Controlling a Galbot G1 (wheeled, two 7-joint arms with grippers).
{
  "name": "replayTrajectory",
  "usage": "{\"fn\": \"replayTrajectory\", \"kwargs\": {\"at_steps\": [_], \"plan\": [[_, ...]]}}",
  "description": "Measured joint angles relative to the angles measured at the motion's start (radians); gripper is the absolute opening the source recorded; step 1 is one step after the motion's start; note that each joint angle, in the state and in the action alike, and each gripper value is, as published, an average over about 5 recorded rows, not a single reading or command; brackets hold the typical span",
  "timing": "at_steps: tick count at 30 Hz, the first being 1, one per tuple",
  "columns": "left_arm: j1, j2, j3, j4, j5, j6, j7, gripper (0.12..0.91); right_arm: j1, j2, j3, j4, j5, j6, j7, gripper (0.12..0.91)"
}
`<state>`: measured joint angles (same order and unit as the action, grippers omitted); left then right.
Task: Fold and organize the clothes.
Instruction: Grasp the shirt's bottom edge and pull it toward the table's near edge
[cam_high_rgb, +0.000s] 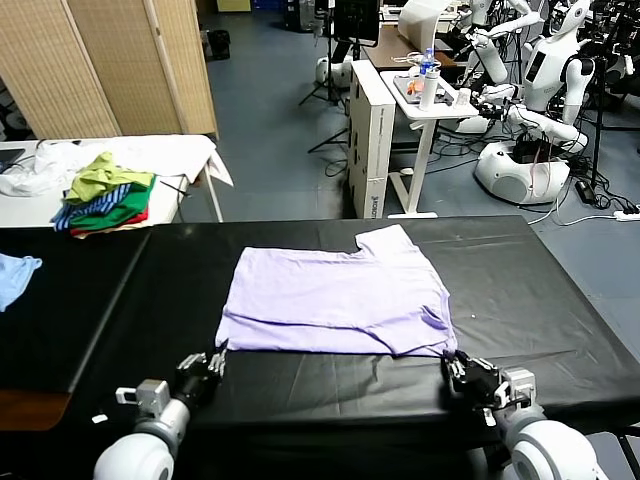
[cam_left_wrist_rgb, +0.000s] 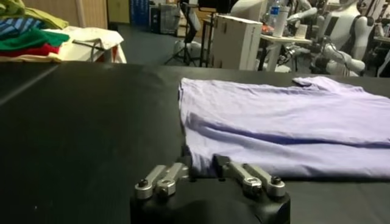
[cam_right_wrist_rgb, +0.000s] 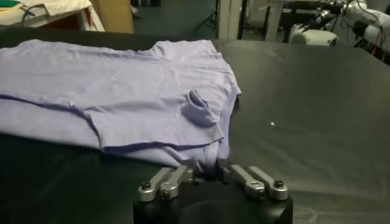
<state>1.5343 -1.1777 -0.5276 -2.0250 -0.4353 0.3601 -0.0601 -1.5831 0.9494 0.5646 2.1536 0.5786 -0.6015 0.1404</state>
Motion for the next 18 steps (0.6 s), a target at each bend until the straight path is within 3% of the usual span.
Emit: {"fn": "replayTrajectory", "kwargs": {"at_steps": [8,18], "plan": [[0.086,0.041,-0.041,-0.063,0.004,0.017,-0.014,0.146,-0.09,-0.021,0.038,0.088,0.006,-0.039,0.013,0.14],[0.256,0.057,-0.103,-0.149,0.022,0.024,-0.018,0.146,-0.154,-0.003,0.04,0.133,-0.006,-0.073,0.03,0.149]]}}
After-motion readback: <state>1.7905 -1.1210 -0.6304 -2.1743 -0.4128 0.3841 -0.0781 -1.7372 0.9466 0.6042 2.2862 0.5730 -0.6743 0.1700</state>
